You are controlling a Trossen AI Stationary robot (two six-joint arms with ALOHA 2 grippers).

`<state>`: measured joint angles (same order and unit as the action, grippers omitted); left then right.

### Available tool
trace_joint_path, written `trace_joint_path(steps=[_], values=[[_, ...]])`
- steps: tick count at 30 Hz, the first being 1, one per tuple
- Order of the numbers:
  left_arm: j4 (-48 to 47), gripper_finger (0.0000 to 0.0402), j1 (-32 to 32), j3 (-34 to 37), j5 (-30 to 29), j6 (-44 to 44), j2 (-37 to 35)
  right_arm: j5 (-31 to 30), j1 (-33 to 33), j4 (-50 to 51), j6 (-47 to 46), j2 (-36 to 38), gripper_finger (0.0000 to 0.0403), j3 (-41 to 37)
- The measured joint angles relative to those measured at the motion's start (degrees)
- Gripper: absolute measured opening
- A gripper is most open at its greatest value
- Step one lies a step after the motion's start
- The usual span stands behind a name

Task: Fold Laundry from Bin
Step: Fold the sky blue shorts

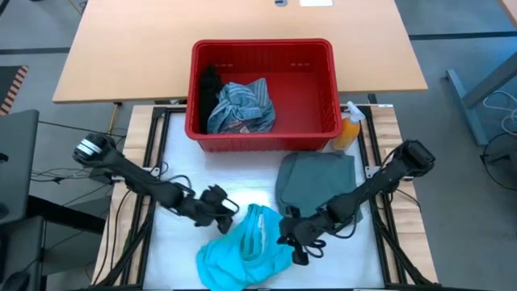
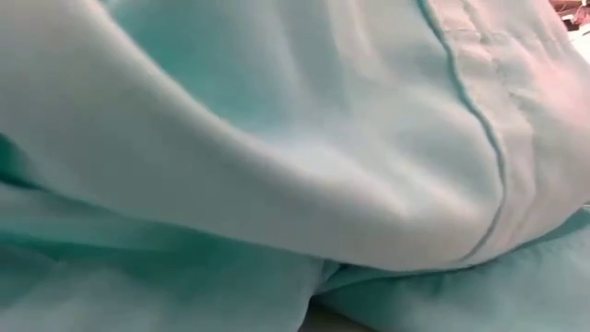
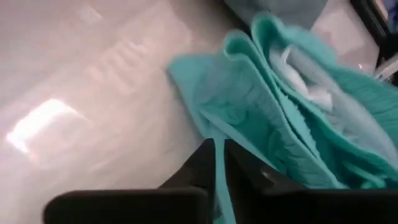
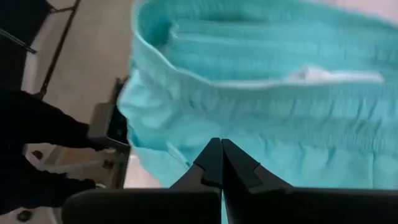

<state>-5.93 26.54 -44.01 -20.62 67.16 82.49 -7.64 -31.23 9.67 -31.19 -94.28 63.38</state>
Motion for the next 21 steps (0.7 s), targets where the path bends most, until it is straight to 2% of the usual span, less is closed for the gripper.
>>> trace_joint_path(steps=[2, 6, 9, 12, 15, 21], values=[[4.53, 0.0006, -0.31, -0.02, 1.5, 0.22, 3.87, 0.01, 0.25, -0.58, -1.19, -0.07, 0.0022, -0.64], [15.1, 0.0004, -1.43, -0.04, 2.66, 0.46, 10.3, -1.41, 1.55, -1.71, -6.74, 0.5, 0.0017, -5.23], [20.59, 0.0001, -2.56, -0.45, 3.49, -0.24, 13.52, -1.47, 3.57, -6.67, -9.37, 0.15, 0.0016, -9.62], [22.49, 0.0001, -3.31, -1.46, 4.48, -0.69, 15.64, -1.55, 5.66, -16.11, -9.92, 0.11, 0.0017, -12.26], [23.83, 0.0, -3.94, -3.84, 5.8, -2.63, 16.93, -1.53, 7.16, -21.33, -9.93, -0.25, 0.0017, -12.58], [20.32, 0.0, -5.56, -9.63, 8.71, -7.87, 17.97, -1.16, 8.7, -22.28, -14.21, -3.89, 0.0017, -12.66]])
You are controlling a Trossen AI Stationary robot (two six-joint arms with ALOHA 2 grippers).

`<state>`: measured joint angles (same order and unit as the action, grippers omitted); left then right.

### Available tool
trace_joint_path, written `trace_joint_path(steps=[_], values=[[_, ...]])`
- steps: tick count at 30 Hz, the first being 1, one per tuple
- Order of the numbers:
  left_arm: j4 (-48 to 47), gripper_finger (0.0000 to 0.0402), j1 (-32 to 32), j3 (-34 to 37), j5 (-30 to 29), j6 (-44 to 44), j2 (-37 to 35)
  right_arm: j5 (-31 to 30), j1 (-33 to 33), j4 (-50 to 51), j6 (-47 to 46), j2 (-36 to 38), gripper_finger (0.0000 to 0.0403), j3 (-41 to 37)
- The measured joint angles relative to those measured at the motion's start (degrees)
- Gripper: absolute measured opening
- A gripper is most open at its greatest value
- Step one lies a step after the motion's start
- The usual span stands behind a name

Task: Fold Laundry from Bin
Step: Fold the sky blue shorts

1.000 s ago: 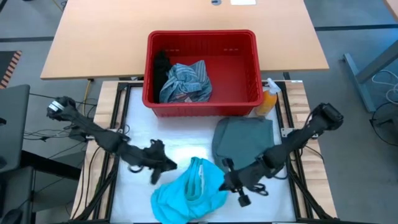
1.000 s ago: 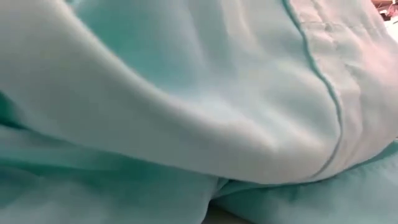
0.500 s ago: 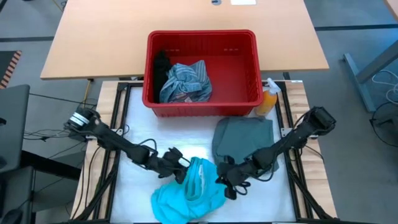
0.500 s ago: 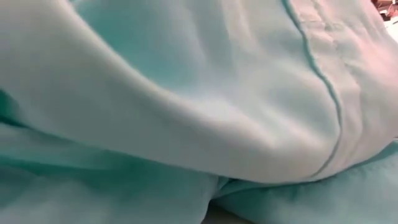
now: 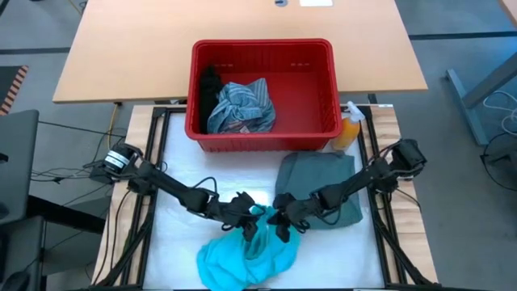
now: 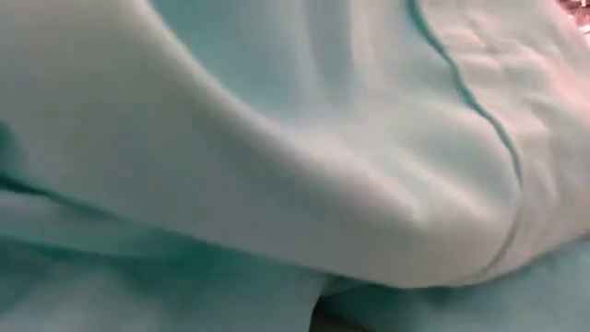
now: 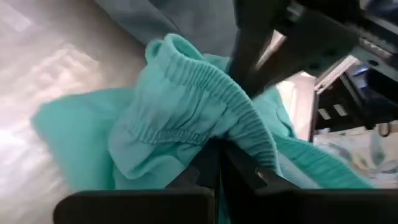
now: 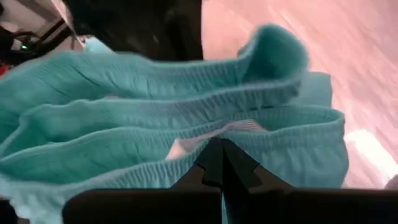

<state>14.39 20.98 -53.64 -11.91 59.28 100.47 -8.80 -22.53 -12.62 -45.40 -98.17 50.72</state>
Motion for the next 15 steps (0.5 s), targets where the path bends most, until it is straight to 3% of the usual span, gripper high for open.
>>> trace_joint_path(steps=[3, 9, 15], values=[[-2.82, 0.0, -0.51, -0.64, 0.36, -0.16, -0.04, -1.32, -1.72, -2.1, 3.33, -0.16, 0.0017, 0.07], [-4.83, 0.0, -0.51, -0.68, 0.75, 0.33, 0.0, -11.1, -3.97, -3.97, 10.76, 6.12, 0.0017, 0.25], [-5.24, 0.0, -0.51, -0.68, 0.9, 1.01, -0.02, -11.89, -6.21, 12.21, 3.17, 8.37, 0.0017, 0.15]])
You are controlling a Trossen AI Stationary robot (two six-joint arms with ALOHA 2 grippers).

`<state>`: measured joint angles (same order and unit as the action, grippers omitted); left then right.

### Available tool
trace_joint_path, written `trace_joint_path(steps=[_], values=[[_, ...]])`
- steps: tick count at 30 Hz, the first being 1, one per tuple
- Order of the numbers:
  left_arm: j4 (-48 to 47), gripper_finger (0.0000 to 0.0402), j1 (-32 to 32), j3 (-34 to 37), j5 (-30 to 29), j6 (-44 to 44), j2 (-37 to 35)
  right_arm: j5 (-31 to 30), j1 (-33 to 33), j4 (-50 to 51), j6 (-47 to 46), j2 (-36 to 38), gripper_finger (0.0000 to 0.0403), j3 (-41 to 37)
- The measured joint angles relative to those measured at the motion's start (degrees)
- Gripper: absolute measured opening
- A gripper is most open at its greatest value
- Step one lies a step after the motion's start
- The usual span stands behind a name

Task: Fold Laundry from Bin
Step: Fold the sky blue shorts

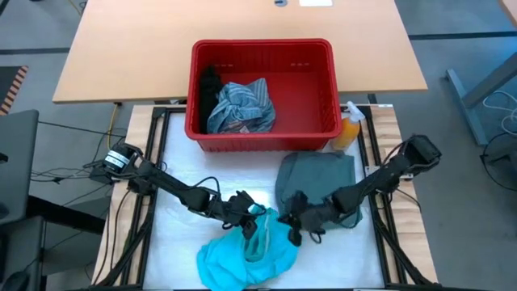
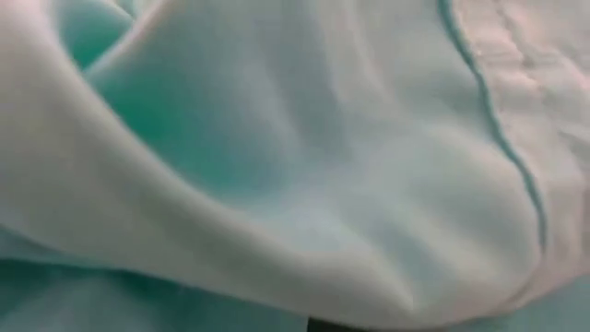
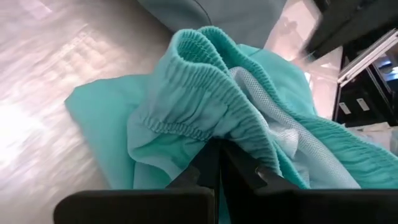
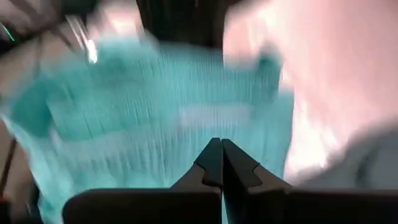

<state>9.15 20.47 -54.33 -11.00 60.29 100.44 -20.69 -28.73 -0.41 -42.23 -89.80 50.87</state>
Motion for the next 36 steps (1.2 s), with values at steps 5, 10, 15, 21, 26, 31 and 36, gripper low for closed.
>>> trace_joint_path(steps=[5, 10, 15, 21, 26, 31, 36], values=[[-0.58, 0.0, 0.0, 0.0, -0.03, 0.14, 0.0, 3.44, -1.97, -0.89, -4.84, -6.87, 0.0017, -0.24], [-0.63, 0.0, 0.26, 0.0, -0.19, 0.91, 0.0, 2.91, -0.96, -7.86, -6.36, -12.02, 0.0017, -0.02], [0.52, 0.0, 0.26, -0.02, 0.08, 2.14, 0.81, 2.6, 2.66, -11.66, -2.15, -14.53, 0.0017, 3.11], [2.17, 0.0, 0.52, -0.22, 2.92, 3.12, 2.51, 3.53, 6.09, -11.96, 8.41, -14.32, 0.0017, 8.7], [4.36, 0.0, 0.32, -1.82, 0.58, -1.57, -1.8, 2.89, 6.58, -8.4, 12.7, -12.65, 0.0018, 13.59], [-4.97, 0.0, 0.18, -6.0, -3.01, -8.25, -9.36, -0.31, 6.92, -0.64, 19.63, -8.33, 0.0018, 19.95], [-11.01, 0.0, -0.22, -10.87, -10.27, -15.13, -17.55, -2.75, 9.53, 9.73, 29.0, -2.08, 0.0018, 28.33]])
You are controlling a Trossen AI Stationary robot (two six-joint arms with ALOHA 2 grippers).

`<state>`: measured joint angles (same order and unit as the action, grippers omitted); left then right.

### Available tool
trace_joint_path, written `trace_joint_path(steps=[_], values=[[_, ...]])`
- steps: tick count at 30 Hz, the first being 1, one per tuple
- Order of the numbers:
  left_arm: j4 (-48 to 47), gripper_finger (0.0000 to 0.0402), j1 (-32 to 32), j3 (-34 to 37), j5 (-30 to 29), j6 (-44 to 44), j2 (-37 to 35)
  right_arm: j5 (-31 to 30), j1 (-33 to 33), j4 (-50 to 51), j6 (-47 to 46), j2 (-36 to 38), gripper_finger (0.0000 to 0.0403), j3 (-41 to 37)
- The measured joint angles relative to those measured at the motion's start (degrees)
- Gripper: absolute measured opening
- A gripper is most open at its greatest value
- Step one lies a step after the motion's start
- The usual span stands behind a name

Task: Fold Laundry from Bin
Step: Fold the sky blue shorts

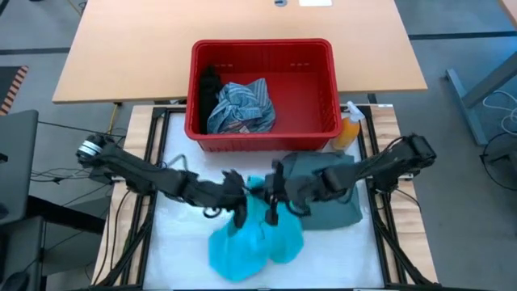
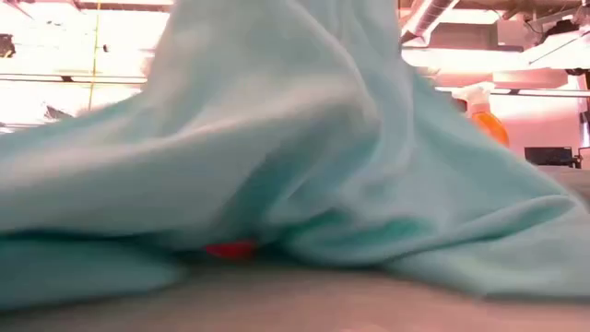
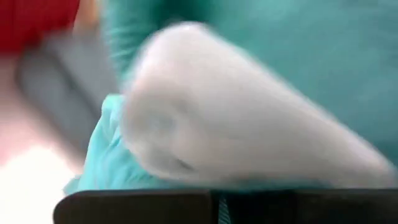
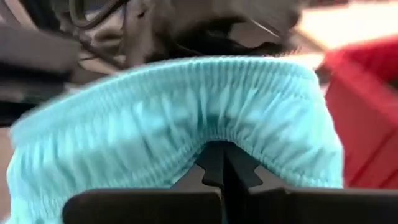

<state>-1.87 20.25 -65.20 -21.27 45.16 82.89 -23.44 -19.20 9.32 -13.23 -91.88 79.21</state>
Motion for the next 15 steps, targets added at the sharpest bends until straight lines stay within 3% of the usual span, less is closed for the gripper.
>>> trace_joint_path(steps=[7, 12, 15], values=[[-1.37, 0.0, -3.25, -15.16, 1.02, -15.37, -5.24, -0.09, 5.42, 7.33, 14.82, 2.37, 0.0018, 16.29], [-10.96, 0.0, -4.01, -29.48, 2.39, -23.46, -4.81, -0.09, 7.55, 13.19, 19.41, 0.52, 0.0018, 28.4], [-18.59, 0.0, -4.14, -34.43, 1.13, -25.06, -4.01, 0.52, 7.62, 14.36, 19.57, -1.02, 0.0018, 32.61]])
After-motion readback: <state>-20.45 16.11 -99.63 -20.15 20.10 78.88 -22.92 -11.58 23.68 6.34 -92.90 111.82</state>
